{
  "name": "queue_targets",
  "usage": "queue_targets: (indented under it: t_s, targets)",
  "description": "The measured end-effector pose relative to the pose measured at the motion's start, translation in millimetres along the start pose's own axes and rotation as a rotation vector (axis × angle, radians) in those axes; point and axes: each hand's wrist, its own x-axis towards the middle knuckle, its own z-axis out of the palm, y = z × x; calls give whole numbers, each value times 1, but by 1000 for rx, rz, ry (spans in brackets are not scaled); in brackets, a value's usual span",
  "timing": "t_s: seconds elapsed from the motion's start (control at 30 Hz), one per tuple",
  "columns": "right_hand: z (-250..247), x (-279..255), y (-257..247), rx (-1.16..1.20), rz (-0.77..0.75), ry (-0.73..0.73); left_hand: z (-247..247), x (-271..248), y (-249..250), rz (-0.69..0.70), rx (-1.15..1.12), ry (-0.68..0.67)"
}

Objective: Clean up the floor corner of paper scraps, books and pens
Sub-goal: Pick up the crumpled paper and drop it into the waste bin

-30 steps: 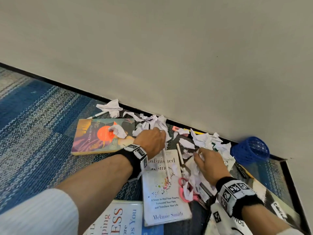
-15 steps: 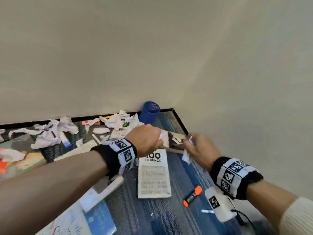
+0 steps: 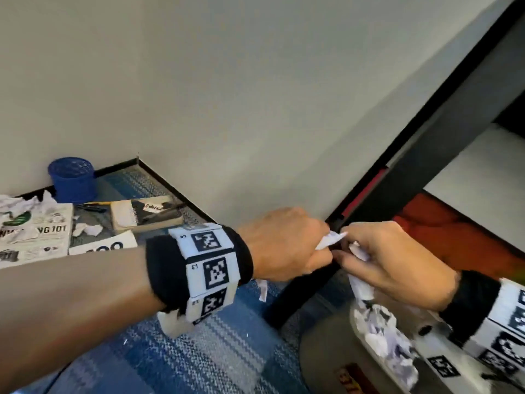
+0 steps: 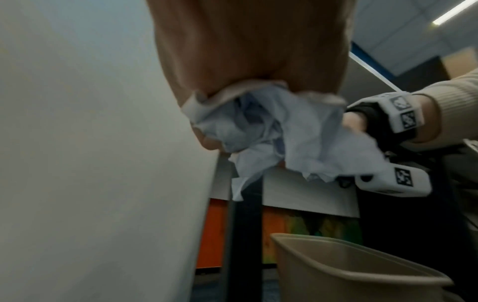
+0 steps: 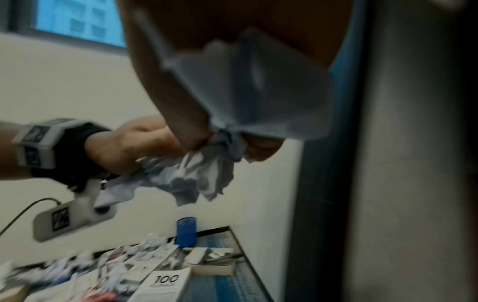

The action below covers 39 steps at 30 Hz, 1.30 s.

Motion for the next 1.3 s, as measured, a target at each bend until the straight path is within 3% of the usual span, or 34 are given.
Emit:
queue_targets:
  t_s: [0.13,0.33,0.43,0.53,0.6,0.67,0.77,0.83,0.97,1.03,1.17,1.3]
  targets:
    - [8,-67,61,22,199,32,39,51,64,95,-9,-73]
    - [43,-118,134,104,531,-44,88,119,120,73,-132,-2]
    - [57,-127,153,305,650,-66,117,142,136,-26,-213,16]
    - [65,-138,165,649,763,-60,149,157,142,-206,-352,49]
    - [64,-143,173,798,823,-89,163,157,139,-282,-371,-28]
    - [60,-150,183,764,850,-111,169,155,136,-312,-335,-210]
    - [50,-151,193,478,770,-3,160,149,125,-250,-252,-619]
    - [42,-146,192,208,652,74,146,144,118,-203,-278,-781]
    - [24,-117,163,22,449,235,108,137,100,-266,-498,-574]
    - [20,-94,141,33,345,252,88,126,86,-287,-487,-468]
    - [20,-42,86,38,191,174,47,82,44,-306,-365,-464]
    - [28,19,20,-5,100,116,7,27,-12,-357,-15,-449]
